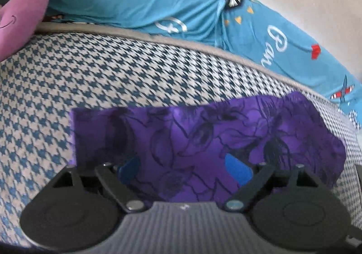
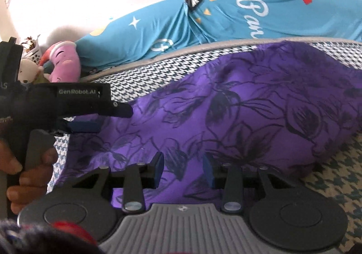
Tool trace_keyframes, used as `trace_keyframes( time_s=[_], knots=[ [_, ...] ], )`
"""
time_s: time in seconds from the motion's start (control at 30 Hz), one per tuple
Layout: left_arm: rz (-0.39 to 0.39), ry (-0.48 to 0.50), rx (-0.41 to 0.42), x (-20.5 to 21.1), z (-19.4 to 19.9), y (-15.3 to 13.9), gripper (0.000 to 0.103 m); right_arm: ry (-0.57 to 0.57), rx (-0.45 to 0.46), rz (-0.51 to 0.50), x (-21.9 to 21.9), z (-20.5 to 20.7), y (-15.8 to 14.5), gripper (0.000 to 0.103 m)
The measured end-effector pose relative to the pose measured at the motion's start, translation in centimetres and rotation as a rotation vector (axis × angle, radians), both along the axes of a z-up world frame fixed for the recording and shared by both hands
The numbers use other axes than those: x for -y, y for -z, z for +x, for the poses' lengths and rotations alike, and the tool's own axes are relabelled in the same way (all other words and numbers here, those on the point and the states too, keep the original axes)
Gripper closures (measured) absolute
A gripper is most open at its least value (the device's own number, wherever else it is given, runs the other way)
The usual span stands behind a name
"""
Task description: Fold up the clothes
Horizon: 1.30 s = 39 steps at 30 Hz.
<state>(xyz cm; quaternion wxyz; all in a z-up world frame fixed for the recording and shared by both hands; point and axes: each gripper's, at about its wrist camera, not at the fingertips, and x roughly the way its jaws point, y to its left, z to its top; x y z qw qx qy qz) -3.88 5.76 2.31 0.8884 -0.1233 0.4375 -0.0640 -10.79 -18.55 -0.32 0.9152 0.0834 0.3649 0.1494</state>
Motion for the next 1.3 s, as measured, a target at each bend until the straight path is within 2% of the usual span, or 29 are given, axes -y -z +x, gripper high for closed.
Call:
trace_keyframes(
  time_s=[0.2, 0.53, 0.63, 0.8, 1.07, 1.3],
  knots=[
    [0.040, 0.047, -0.044, 2.2, 0.0, 1.7, 0.016, 0.008, -0.080, 0.025, 1.3, 0.1, 1.2, 0.064],
    [0.177, 0.152, -0.023, 5.3, -2.0, 2.8, 0.013, -0.069, -0.059, -0.053, 1.5, -1.6, 1.5, 0.064],
    [0.199, 0.182, -0.022, 5.7, -2.7, 3.0, 0.005, -0.083, -0.054, -0.068, 1.6, -2.0, 1.5, 0.064],
    [0.251, 0.207, -0.015, 6.5, -3.1, 3.4, 0.002, -0.089, -0.061, -0.063, 1.8, -2.1, 1.5, 0.064],
    [0.258, 0.201, -0.025, 6.6, -3.9, 3.0, 0.000, -0.101, -0.072, -0.049, 2.3, -2.2, 1.2, 0.064],
    [0.234, 0.182, -0.040, 6.5, -4.0, 2.7, 0.000, -0.110, -0.080, -0.022, 2.9, -2.1, 0.4, 0.065]
  ],
)
